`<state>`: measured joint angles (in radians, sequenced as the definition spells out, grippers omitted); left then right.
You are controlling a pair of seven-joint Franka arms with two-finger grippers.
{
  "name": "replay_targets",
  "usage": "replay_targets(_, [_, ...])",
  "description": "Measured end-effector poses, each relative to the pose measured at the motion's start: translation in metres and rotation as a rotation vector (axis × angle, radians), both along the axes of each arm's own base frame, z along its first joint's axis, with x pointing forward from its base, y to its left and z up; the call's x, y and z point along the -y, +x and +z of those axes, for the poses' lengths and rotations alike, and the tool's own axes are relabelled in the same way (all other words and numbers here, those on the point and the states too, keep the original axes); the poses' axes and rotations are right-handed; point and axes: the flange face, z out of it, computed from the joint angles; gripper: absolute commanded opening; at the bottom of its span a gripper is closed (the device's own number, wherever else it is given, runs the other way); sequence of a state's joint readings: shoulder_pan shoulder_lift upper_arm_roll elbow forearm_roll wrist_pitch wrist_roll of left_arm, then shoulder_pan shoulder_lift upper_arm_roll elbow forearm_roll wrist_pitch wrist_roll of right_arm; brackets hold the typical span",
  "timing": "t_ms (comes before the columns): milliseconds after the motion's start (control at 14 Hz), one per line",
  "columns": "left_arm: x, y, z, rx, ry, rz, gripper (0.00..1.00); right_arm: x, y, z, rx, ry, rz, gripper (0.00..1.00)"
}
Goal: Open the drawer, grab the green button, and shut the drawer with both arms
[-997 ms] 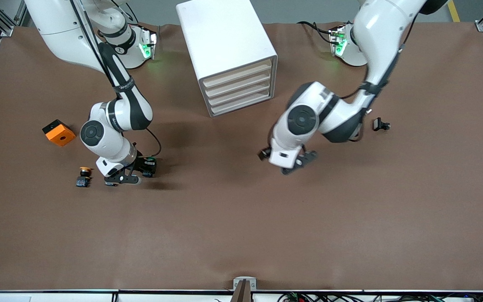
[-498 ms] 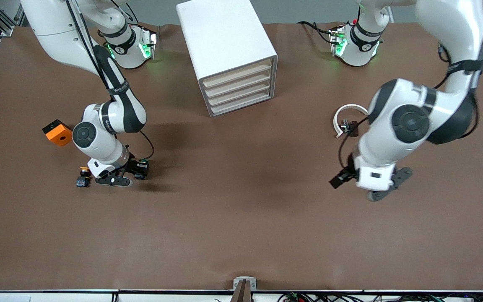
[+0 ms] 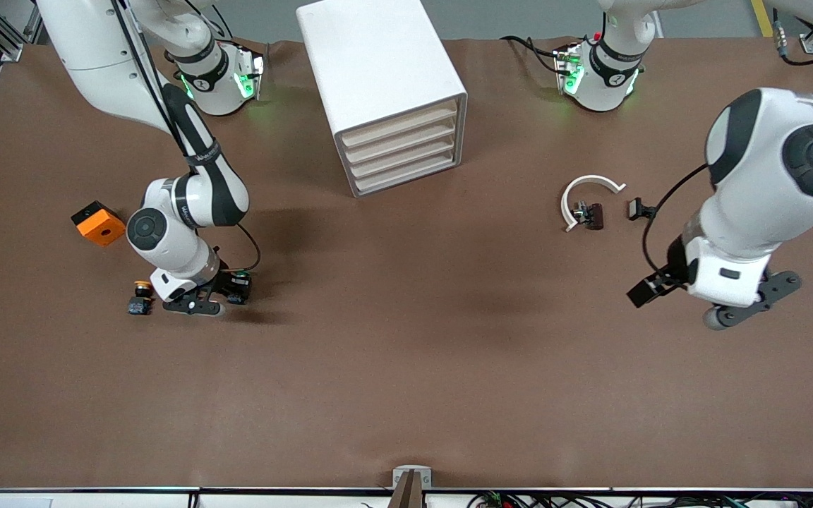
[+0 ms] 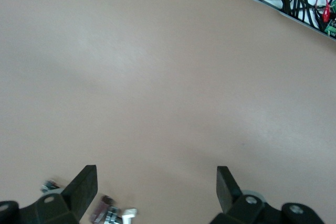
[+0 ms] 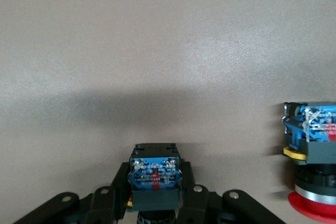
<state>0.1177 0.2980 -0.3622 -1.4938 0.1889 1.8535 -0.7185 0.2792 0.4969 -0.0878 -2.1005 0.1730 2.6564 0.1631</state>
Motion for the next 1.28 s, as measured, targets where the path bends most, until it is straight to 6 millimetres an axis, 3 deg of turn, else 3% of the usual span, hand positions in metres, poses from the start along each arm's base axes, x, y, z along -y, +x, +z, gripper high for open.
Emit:
replay_targets(285, [-0.056, -0.025, 0.052, -0.021, -0.023, -0.108, 1.0, 0.008, 0.012, 0.008, -0.012, -0.005, -0.014, 1.0])
replay_targets(498, [-0.098, -0.053, 0.083, -0.034, -0.016, -0.184, 1.0, 0.012, 0.033, 0.042, -0.069, -0.001, -0.018, 1.0])
replay_targets(926, [-0.099, -0.104, 0.122, -0.06, 0.004, -0.23, 1.0, 0.021, 0.042, 0.122, -0.157, -0.048, 0.029, 1.0])
replay_targets(1282, [-0.116, -0.119, 0.124, -0.066, 0.011, -0.29, 1.0, 0.046, 0.046, 0.233, -0.311, -0.092, 0.075, 1.0])
